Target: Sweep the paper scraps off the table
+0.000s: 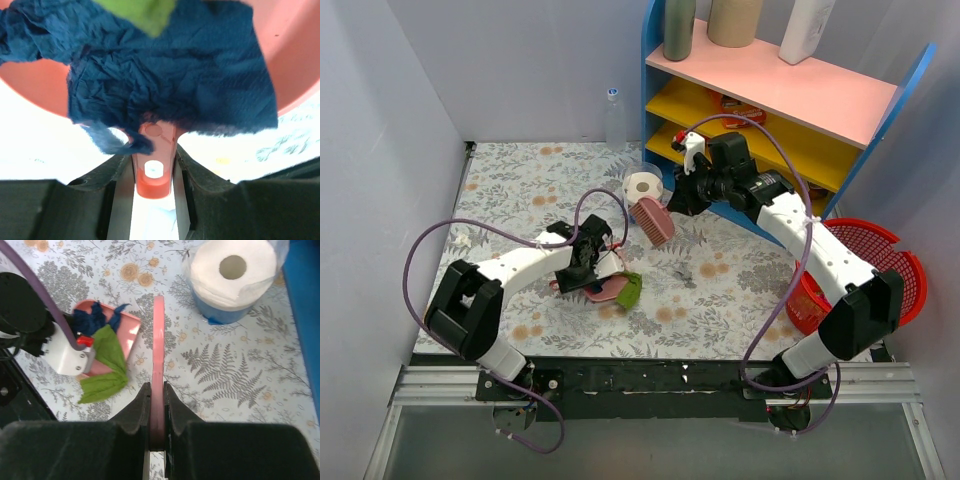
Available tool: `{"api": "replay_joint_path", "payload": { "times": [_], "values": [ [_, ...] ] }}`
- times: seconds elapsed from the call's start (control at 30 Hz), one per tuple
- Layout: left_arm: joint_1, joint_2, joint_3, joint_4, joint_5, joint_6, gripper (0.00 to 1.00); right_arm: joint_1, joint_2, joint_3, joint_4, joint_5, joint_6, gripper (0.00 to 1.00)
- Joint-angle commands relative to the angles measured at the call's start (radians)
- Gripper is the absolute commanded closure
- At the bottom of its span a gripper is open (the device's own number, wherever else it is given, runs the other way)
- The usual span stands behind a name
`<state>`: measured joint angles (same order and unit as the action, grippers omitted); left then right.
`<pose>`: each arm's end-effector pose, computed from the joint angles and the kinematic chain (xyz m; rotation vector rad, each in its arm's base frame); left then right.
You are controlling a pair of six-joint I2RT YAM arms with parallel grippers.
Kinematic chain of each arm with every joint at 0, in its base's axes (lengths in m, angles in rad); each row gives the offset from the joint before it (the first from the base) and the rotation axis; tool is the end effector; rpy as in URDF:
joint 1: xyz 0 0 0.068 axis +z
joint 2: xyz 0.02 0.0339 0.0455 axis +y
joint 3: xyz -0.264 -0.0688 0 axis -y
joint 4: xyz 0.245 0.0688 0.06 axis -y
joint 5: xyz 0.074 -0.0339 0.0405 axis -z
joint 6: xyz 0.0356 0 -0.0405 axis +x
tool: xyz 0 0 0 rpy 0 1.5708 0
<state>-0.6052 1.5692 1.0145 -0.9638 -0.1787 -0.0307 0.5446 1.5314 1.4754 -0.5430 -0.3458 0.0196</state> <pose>0.2217 -0.1456 0.1906 0.8509 2.9053 0.2329 0.2900 0.1898 0.3629 -0.7683 2.0758 0.6938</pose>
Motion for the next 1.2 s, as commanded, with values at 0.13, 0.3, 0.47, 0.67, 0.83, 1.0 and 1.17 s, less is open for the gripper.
{"api": "replay_joint_path", "payload": {
  "times": [0.13, 0.3, 0.47, 0.67, 0.83, 1.0, 1.17],
  "values": [
    [0.001, -0.112, -0.028, -0.173, -0.192, 0.157, 1.0, 0.005, -0.16, -0.105, -0.09, 0.442, -0.142, 0.99],
    [-0.036, -0.115, -0.06, -0.201, -0.182, 0.166, 1.0, 0.006, -0.211, -0.19, -0.198, 0.468, -0.156, 0.99],
    [-0.059, -0.121, -0.142, -0.135, -0.182, 0.224, 1.0, 0.005, -0.226, -0.265, -0.207, 0.478, -0.158, 0.99],
    [-0.082, -0.032, -0.067, -0.159, -0.075, 0.129, 1.0, 0.005, -0.186, -0.287, -0.204, 0.268, -0.086, 0.99],
    [-0.111, 0.044, 0.024, -0.174, 0.044, 0.037, 1.0, 0.008, -0.143, -0.285, -0.19, 0.113, -0.026, 0.99],
    [-0.165, 0.126, 0.047, -0.115, 0.061, -0.043, 1.0, 0.008, -0.097, -0.274, -0.163, -0.018, 0.065, 0.99],
    [-0.194, 0.224, 0.148, -0.108, 0.169, -0.135, 1.0, 0.008, -0.054, -0.244, -0.14, -0.084, 0.098, 0.99]
  ]
}}
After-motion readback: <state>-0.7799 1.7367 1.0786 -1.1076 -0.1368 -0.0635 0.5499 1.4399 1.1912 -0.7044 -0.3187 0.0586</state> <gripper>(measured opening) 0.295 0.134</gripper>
